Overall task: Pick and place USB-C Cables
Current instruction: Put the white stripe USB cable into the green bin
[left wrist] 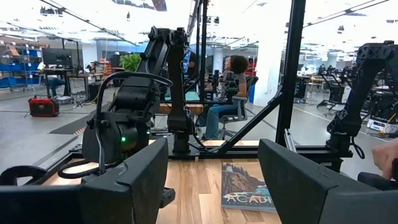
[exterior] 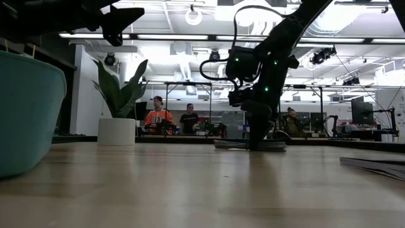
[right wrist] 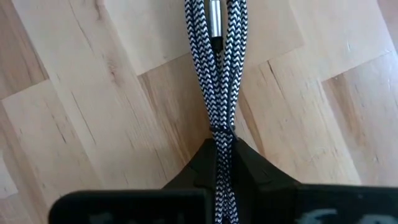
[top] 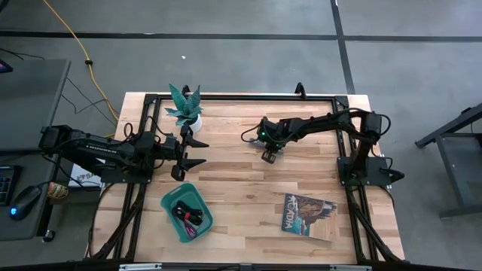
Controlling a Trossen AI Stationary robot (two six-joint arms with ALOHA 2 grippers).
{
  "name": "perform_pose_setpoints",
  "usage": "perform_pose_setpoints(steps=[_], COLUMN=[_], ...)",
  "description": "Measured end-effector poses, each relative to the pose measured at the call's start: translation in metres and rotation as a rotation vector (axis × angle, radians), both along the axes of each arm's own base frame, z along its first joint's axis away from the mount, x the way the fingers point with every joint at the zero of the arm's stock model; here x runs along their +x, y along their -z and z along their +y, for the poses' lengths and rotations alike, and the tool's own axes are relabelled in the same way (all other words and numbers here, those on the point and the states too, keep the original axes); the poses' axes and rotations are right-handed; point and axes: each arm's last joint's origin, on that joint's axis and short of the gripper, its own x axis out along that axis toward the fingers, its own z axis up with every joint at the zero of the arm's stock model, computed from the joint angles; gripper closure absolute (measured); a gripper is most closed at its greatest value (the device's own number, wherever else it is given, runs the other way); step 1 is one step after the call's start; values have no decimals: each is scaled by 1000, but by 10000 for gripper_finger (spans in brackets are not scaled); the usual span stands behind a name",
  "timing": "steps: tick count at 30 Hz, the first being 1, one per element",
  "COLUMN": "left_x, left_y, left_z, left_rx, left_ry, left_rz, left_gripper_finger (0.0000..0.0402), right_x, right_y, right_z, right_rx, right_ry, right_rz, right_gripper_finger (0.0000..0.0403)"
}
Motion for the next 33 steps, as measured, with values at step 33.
perform_pose_setpoints(steps=[33], left_x=[0], left_y=[0], left_z=[0], left_rx=[-41], left_ry=[7], left_rz=[-1], left_gripper_finger=[172], right_x=[-71], right_y=[-58], right_z=[56], right_rx=[-55], right_ry=[-160], right_rz=[-1127], right_gripper_finger=[397])
